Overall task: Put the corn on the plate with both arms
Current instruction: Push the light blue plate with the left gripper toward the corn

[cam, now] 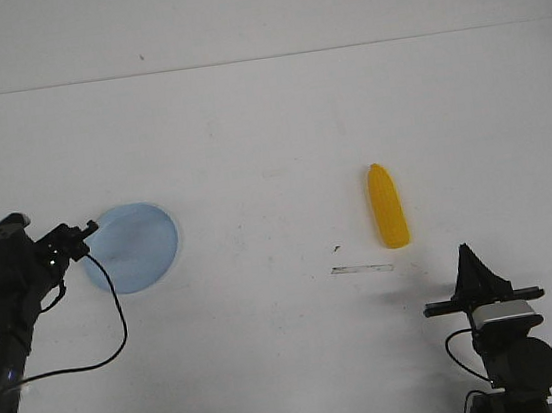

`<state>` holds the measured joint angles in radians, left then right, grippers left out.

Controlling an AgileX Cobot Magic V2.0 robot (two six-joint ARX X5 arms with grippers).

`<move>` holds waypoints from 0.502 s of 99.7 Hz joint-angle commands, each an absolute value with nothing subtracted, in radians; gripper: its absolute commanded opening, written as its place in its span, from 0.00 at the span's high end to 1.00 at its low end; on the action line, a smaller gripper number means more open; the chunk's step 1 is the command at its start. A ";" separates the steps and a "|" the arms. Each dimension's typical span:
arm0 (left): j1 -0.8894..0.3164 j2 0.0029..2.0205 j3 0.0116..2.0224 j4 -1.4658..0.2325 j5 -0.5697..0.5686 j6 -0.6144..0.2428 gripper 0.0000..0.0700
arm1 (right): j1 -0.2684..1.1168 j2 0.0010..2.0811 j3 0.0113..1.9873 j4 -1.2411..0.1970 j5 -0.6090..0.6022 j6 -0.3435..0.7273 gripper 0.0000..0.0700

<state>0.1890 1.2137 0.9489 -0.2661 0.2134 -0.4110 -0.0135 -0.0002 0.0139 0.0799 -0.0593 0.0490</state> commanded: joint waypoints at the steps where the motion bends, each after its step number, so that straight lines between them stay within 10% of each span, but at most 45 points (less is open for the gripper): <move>1: 0.254 1.251 0.959 -0.289 0.333 -0.466 1.00 | -0.012 0.001 0.013 0.090 -0.059 0.056 0.99; 22: 0.393 1.309 0.959 -0.420 0.364 -0.422 0.99 | -0.012 0.001 0.013 0.090 -0.059 0.055 0.99; 37: 0.404 1.334 0.959 -0.426 0.365 -0.328 0.71 | -0.012 0.001 0.013 0.090 -0.059 0.055 0.99; 50: 0.392 1.378 0.959 -0.438 0.365 -0.325 0.68 | -0.012 0.001 0.013 0.090 -0.059 0.055 0.99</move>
